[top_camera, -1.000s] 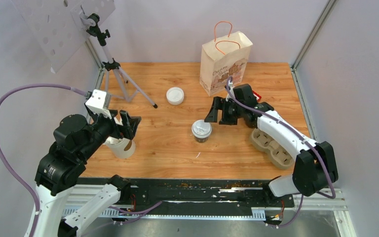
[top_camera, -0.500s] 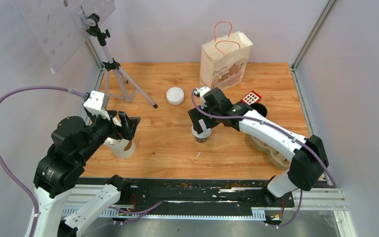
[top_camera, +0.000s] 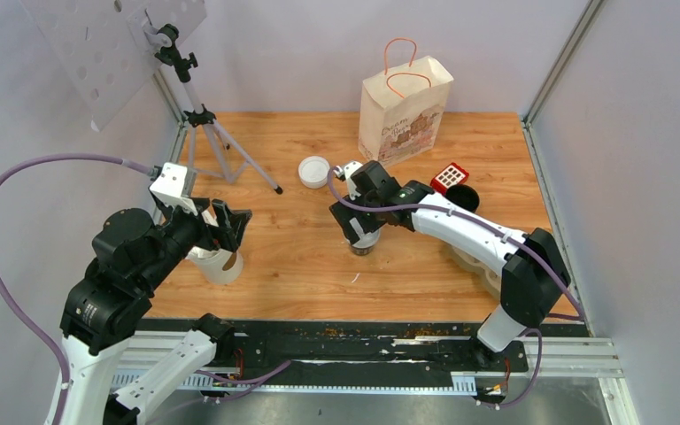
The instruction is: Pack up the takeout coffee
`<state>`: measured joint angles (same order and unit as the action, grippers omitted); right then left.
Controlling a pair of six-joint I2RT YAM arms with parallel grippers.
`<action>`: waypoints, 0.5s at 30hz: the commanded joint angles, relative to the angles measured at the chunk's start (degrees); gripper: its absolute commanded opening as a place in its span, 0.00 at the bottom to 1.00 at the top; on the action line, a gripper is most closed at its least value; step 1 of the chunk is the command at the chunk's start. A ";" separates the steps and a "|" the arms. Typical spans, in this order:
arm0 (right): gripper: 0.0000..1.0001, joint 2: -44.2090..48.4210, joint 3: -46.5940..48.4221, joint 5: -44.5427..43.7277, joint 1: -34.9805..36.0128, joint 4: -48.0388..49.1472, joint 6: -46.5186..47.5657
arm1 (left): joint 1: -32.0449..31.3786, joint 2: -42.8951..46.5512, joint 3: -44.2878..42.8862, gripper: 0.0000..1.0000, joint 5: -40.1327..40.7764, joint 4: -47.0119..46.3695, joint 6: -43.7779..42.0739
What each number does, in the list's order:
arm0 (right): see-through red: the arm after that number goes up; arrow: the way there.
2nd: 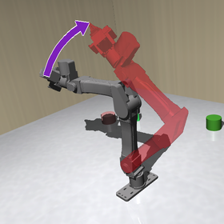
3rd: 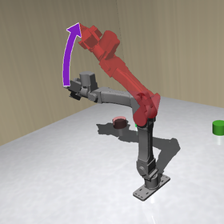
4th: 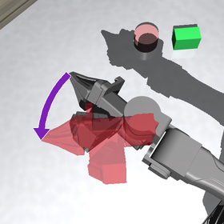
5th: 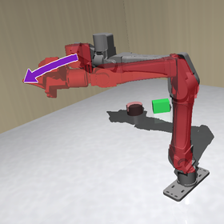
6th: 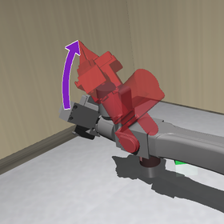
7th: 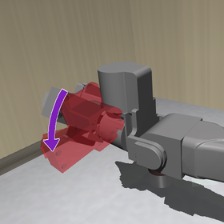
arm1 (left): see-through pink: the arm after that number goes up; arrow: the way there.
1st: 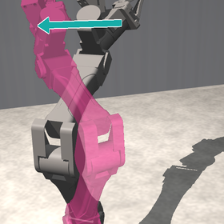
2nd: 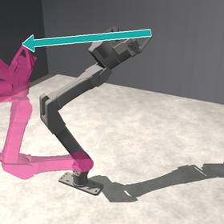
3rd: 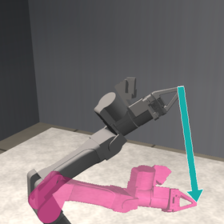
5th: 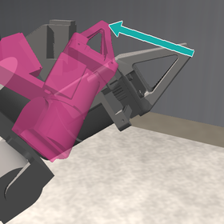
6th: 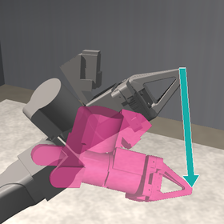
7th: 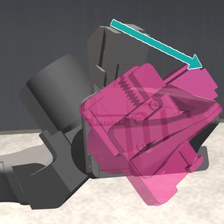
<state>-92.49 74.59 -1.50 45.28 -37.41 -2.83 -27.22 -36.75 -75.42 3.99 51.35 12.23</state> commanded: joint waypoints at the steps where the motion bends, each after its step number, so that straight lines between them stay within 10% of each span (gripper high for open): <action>1: 0.96 -2.26 3.16 -2.30 1.07 0.54 1.11 | 0.29 0.08 0.58 1.00 0.49 -1.77 -0.36; 15: 0.88 -3.46 2.63 -3.87 1.30 -0.04 0.63 | 0.24 0.35 0.83 1.00 1.06 -1.56 -1.07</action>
<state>-96.33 75.50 -4.05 46.33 -37.52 -2.44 -27.22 -36.73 -74.65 4.62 51.27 12.03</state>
